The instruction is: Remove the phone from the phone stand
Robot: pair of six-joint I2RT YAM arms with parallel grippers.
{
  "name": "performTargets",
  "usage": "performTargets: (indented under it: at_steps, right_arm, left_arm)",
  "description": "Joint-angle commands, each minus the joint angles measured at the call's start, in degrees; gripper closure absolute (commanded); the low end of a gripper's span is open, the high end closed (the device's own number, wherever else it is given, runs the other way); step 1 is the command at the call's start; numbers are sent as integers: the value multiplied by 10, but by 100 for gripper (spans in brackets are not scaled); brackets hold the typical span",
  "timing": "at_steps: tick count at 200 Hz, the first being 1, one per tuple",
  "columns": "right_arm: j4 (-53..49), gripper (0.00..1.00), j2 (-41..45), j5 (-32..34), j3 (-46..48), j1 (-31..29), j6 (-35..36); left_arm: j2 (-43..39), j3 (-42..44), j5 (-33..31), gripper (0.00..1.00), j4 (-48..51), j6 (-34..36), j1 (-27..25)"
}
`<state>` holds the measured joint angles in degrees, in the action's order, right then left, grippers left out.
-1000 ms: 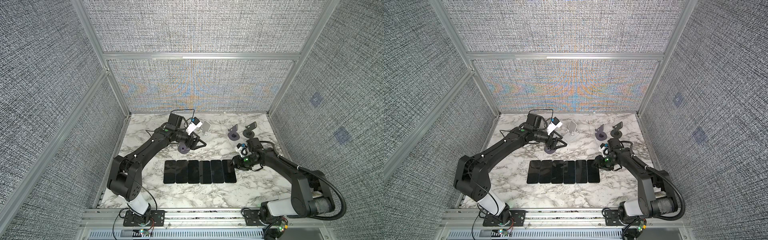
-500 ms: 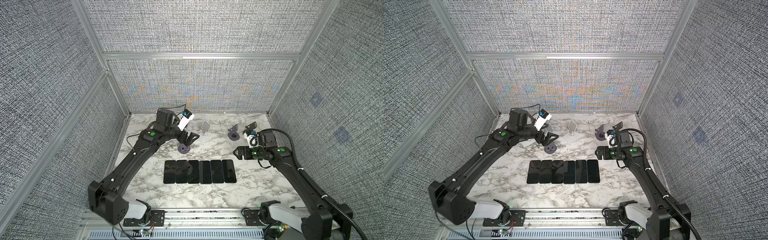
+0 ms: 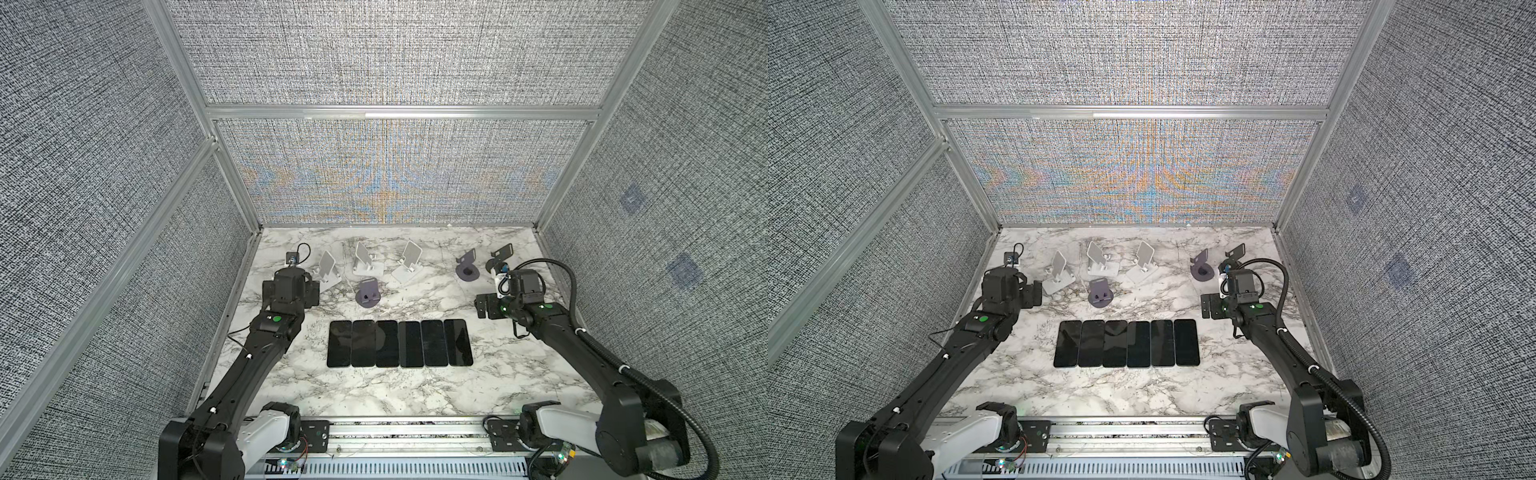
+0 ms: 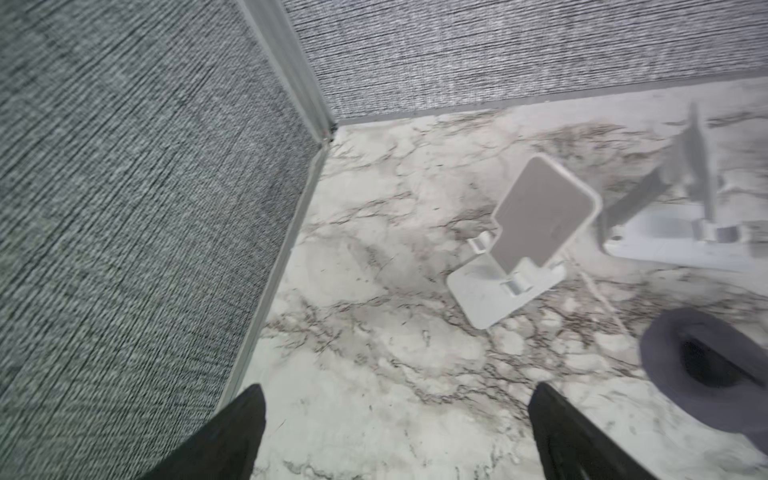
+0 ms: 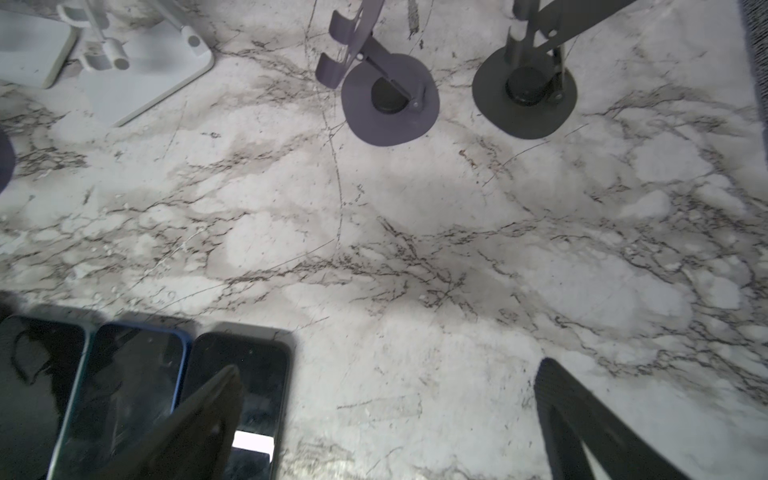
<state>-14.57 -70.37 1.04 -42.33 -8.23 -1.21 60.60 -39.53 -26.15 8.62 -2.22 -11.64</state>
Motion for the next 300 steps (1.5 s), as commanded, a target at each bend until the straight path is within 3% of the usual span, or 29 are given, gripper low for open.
performTargets:
  at_steps: [1,21,49,106,162,204,256,276,300]
  right_arm:
    - [104,1,2,46,25,1,1]
    - [176,1,3,56,66,1,6]
    - [251,1,1,64,103,2,10]
    - [391,1,-28,87,159,4,25]
    - [519,1,-71,85,194,5,27]
    - [560,1,-89,84,198,9,49]
    - [720,1,-186,51,232,33,39]
    - [681,1,-168,41,229,48,24]
    - [699,1,-174,35,234,62,9]
  left_arm:
    - [-9,43,-67,1,-116,-13,16]
    - [-7,81,-52,1,-168,-14,39]
    - [-2,132,35,1,-251,-34,71]
    - [62,198,90,1,-417,-23,89]
    - [142,189,131,1,-493,-23,98]
    - [171,190,152,1,-527,-8,99]
    - [240,177,190,1,-565,-4,110]
    - [267,188,207,1,-617,3,114]
    - [265,185,205,1,-602,0,114]
